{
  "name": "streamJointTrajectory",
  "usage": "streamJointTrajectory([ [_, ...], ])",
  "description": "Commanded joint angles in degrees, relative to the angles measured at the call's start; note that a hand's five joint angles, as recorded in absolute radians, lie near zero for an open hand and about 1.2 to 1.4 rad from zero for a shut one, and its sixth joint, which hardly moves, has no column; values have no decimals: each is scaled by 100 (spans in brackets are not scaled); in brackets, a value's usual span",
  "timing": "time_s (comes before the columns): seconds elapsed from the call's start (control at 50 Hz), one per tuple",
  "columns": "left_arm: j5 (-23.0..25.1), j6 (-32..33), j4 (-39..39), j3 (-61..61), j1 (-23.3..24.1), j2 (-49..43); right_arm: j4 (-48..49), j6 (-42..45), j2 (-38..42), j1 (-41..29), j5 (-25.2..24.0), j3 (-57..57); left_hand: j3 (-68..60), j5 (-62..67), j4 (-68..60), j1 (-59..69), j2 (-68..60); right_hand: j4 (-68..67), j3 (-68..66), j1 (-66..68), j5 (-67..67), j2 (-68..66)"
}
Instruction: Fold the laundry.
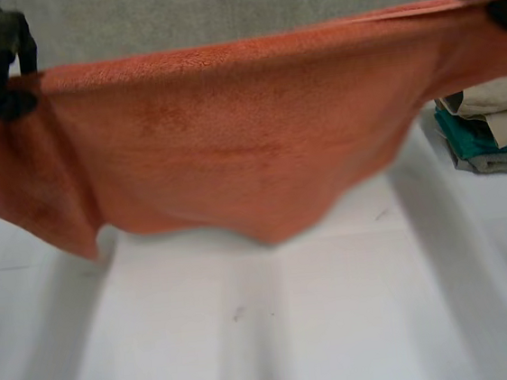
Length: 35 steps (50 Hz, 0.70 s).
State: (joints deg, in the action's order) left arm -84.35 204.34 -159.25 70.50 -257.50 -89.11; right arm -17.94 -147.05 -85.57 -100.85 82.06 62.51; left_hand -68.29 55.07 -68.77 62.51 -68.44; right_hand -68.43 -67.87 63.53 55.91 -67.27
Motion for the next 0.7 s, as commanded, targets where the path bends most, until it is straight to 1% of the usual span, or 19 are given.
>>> streamJointTrajectory([
  [0.02, 647, 1, 192, 464, -494, -212, -1843, 44, 822, 276, -568, -1513, -1171, 1493, -1123, 1749, -1156, -1157, -1213, 1647, 1409, -1273],
  [0.12, 727, 80, 69, 518, -556, -1028, -1941, 53, 1420, 312, -621, -1584, -1171, 1493, -1123, 1749, -1156, -1157, -1213, 1647, 1409, -1273],
  [0.2, 700, 378, -18, 167, -512, -1714, -1818, 79, 2043, 250, -568, -1724, -1171, 1493, -1123, 1749, -1156, -1157, -1213, 1647, 1409, -1273],
  [0.22, 700, 544, -80, -95, -468, -2029, -1722, 97, 2358, 215, -499, -1934, -1171, 1493, -1123, 1749, -1156, -1157, -1213, 1647, 1409, -1273],
  [0.26, 683, 677, -211, -526, -424, -2399, -1590, 45, 2614, 154, -384, -2172, -1171, 1493, -1123, 1749, -1156, -1157, -1213, 1647, 1409, -1273],
  [0.3, 683, 739, -562, -1203, -336, -2839, -1213, -34, 2984, 22, -138, -2655, -1171, 1493, -1123, 1749, -1156, -1157, -1213, 1647, 1409, -1273],
  [0.32, 674, 739, -764, -1484, -301, -2997, -794, -130, 3203, -57, 124, -3057, -1171, 1493, -1123, 1749, -1156, -1157, -1213, 1647, 1409, -1273],
  [0.34, 683, 748, -1209, -1948, -231, -3207, -589, -175, 3283, -84, 231, -3217, -1171, 1493, -1123, 1749, -1156, -1157, -1213, 1647, 1409, -1273],
  [0.38, 683, 757, -1799, -2363, -152, -3323, -80, -306, 3424, -145, 494, -3569, -1171, 1493, -1123, 1749, -1156, -1157, -1213, 1647, 1409, -1273],
  [0.4, 683, 757, -2455, -2661, -90, -3376, 514, -473, 3511, -180, 704, -3866, -1171, 1493, -1123, 1749, -1156, -1157, -1213, 1647, 1409, -1273],
  [0.42, 683, 748, -2853, -2795, -72, -3385, 842, -552, 3538, -198, 785, -3982, -1171, 1493, -1123, 1749, -1156, -1157, -1213, 1647, 1409, -1273],
  [0.46, 657, 713, -3697, -2910, -64, -3368, 1527, -667, 3539, -207, 899, -4106, -1171, 1493, -1123, 1749, -1156, -1157, -1213, 1647, 1409, -1273],
  [0.48, 630, 626, -4537, -2884, -37, -3350, 2183, -737, 3504, -207, 961, -4098, -1171, 1493, -1123, 1749, -1156, -1157, -1213, 1647, 1409, -1273],
  [0.54, 473, 380, -5369, -2875, 7, -3341, 2865, -755, 3399, -207, 1005, -3984, -1171, 1493, -1123, 1749, -1156, -1157, -1213, 1647, 1409, -1273],
  [0.56, 367, 222, -5476, -2858, 33, -3359, 3006, -747, 3276, -216, 988, -3853, -1171, 1493, -1123, 1749, -1156, -1157, -1213, 1647, 1409, -1273],
  [0.6, 270, 45, -5415, -2849, 7, -3350, 2999, -747, 3170, -216, 970, -3721, -1171, 1493, -1123, 1749, -1156, -1157, -1213, 1647, 1409, -1273],
  [0.62, 244, -77, -5285, -2823, -28, -3341, 2990, -747, 3091, -216, 953, -3563, -1171, 1493, -1123, 1749, -1156, -1157, -1213, 1647, 1409, -1273],
  [0.7, 243, -228, -4933, -2534, -37, -3385, 2929, -738, 3047, -216, 935, -3124, -1171, 1493, -1123, 1749, -1156, -1157, -1213, 1647, 1409, -1273],
])
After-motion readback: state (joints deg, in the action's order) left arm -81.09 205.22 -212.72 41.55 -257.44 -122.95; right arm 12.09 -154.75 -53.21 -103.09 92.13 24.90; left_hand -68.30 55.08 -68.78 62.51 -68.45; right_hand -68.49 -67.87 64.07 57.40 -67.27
